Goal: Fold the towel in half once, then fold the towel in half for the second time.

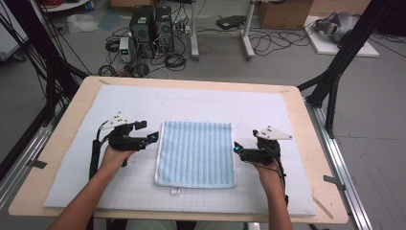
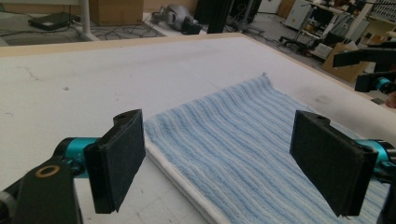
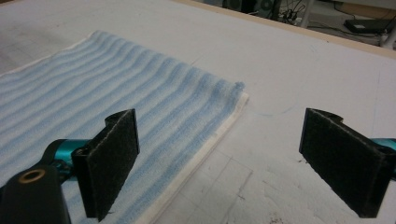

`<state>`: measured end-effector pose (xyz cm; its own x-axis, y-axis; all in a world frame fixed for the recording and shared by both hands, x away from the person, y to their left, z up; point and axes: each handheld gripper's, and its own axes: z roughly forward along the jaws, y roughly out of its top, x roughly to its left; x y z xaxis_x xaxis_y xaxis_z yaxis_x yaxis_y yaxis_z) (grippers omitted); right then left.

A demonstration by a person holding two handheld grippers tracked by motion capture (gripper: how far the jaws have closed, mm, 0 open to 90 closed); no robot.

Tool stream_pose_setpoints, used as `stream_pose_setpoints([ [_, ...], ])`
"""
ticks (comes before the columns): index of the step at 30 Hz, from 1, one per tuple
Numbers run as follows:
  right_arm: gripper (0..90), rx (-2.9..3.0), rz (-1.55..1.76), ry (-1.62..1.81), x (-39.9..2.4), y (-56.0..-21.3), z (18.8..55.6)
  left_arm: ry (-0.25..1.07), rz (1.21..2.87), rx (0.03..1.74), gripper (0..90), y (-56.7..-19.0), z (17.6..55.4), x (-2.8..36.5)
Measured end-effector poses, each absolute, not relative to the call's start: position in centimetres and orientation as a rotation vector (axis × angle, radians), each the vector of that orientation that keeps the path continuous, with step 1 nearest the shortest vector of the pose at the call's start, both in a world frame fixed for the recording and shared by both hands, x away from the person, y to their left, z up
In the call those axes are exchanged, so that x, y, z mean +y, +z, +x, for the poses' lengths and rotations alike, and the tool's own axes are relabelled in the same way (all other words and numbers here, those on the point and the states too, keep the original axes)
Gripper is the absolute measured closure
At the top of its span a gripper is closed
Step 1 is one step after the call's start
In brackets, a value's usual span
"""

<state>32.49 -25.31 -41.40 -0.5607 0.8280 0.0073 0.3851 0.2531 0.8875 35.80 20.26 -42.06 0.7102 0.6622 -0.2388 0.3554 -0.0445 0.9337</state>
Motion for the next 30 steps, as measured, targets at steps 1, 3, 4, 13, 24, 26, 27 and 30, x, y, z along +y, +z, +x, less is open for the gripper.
stream_pose_setpoints([
  [1, 11.4, 2.065, 1.110, 1.261, -25.3, -41.4, 32.4, 0.298, 1.656, 0.834, 18.8, -42.1, 35.9, 20.2],
  [3, 11.4, 2.064, 1.103, 1.255, -25.4, -41.4, 32.5, 0.295, 1.667, 0.837, 18.9, -42.2, 35.9, 20.1],
  [4, 11.4, 2.061, 1.114, 1.256, -25.4, -41.4, 32.5, 0.294, 1.675, 0.835, 19.1, -42.2, 35.9, 20.0],
  [13, 11.4, 2.068, 1.120, 1.251, -25.4, -41.6, 32.6, 0.290, 1.667, 0.854, 19.3, -42.3, 36.0, 20.2],
  [24, 11.4, 2.071, 1.142, 1.272, -25.6, -41.7, 32.8, 0.272, 1.705, 0.898, 20.1, -42.8, 36.2, 20.3],
  [26, 11.4, 2.073, 1.142, 1.277, -25.6, -41.7, 32.8, 0.283, 1.694, 0.907, 20.1, -42.8, 36.5, 20.2],
  [27, 11.4, 2.074, 1.143, 1.280, -25.6, -41.7, 32.8, 0.285, 1.696, 0.915, 20.1, -42.7, 36.7, 20.1],
  [30, 11.4, 2.059, 1.152, 1.307, -25.7, -41.7, 32.8, 0.289, 1.696, 0.933, 20.1, -42.5, 37.7, 19.8],
])
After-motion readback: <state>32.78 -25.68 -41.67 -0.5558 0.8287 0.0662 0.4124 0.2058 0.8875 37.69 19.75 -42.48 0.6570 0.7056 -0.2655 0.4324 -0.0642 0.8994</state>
